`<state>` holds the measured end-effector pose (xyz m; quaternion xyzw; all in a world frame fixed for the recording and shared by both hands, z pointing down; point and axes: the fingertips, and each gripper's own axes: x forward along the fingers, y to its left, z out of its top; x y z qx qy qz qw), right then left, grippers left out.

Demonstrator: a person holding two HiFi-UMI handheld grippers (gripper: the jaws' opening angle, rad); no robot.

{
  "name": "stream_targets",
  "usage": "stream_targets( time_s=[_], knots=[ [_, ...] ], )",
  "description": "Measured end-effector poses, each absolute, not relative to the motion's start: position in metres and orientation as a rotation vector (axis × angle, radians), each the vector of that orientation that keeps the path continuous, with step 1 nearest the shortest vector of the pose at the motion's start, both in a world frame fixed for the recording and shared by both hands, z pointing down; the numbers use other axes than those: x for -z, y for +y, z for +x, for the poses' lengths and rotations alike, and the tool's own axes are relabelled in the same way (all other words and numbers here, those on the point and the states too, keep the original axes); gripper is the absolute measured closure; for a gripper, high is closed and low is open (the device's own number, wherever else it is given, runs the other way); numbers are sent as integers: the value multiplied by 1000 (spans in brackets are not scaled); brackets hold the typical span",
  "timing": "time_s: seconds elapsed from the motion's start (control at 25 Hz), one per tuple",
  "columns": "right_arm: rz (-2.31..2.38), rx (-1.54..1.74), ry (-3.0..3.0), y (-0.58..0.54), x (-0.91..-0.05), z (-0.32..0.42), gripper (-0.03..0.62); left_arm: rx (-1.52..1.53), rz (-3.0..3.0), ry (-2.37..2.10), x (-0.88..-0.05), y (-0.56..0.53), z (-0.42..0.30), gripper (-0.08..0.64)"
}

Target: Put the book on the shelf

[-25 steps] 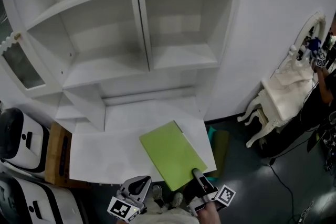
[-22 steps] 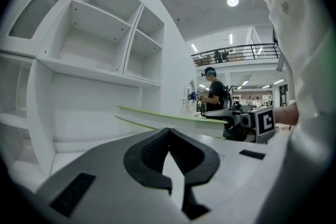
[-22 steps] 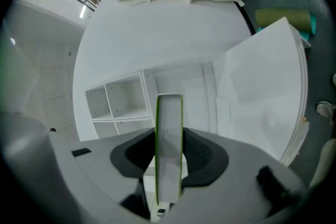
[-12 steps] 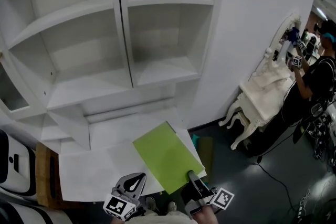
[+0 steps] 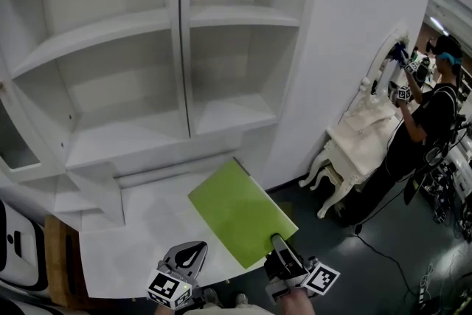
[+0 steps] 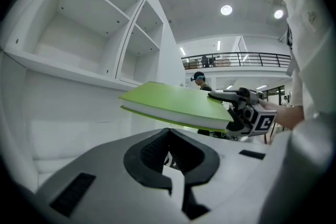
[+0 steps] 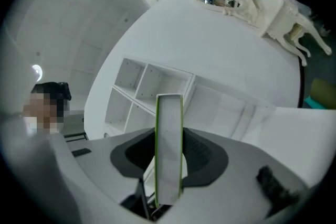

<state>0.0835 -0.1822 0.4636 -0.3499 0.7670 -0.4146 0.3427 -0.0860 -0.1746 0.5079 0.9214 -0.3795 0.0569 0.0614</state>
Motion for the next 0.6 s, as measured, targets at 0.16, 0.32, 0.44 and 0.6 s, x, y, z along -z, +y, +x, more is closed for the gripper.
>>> stream_targets(
  time_s=[0.16, 0.32, 0.44, 0.6],
  knots=[
    [-969, 963, 2051, -189, -444, 82, 443, -160, 2822, -1121, -497, -183, -92, 551],
    [-1059, 831, 2112, -193, -425, 79, 443, -158, 2846, -1091, -492, -188, -98, 551],
    [-1136, 710, 2168, -195, -411, 79, 443, -152, 2851, -1066, -492, -191, -102, 551],
    [-1226, 540, 2233, -194, -392, 75, 443, -166, 2856, -1042, -493, -200, -107, 551]
  ],
)
